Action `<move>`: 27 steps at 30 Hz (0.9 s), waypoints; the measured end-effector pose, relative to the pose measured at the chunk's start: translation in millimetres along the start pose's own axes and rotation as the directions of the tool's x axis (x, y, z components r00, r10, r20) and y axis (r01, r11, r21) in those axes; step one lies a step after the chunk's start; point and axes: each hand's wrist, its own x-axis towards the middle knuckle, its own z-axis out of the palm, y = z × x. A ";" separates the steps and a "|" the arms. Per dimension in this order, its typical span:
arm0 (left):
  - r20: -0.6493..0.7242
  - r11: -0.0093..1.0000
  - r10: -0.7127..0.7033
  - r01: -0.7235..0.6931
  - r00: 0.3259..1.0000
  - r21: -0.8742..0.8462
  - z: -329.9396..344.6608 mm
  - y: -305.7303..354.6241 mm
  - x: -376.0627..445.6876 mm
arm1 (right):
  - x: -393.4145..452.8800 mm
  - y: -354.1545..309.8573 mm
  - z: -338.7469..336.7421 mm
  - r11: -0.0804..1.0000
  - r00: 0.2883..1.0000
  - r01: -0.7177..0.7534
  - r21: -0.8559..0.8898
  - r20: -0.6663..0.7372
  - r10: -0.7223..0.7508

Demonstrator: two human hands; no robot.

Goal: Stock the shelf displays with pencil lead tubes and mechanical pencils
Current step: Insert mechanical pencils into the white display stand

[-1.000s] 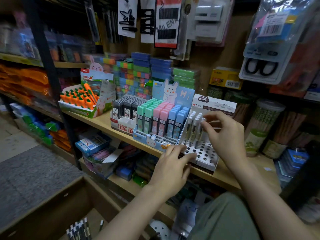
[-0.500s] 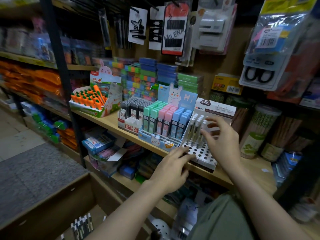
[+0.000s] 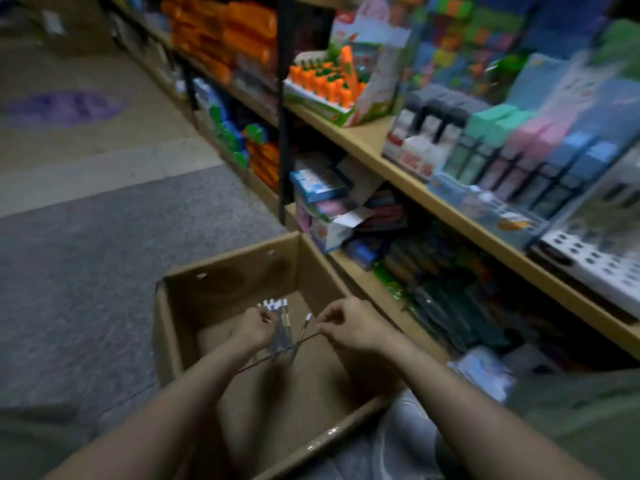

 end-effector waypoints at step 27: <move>-0.261 0.891 -0.453 0.441 0.853 -0.104 94.3 -89.9 142.1 | 216.2 67.2 171.5 0.926 0.918 -0.378 0.010 -0.130 0.376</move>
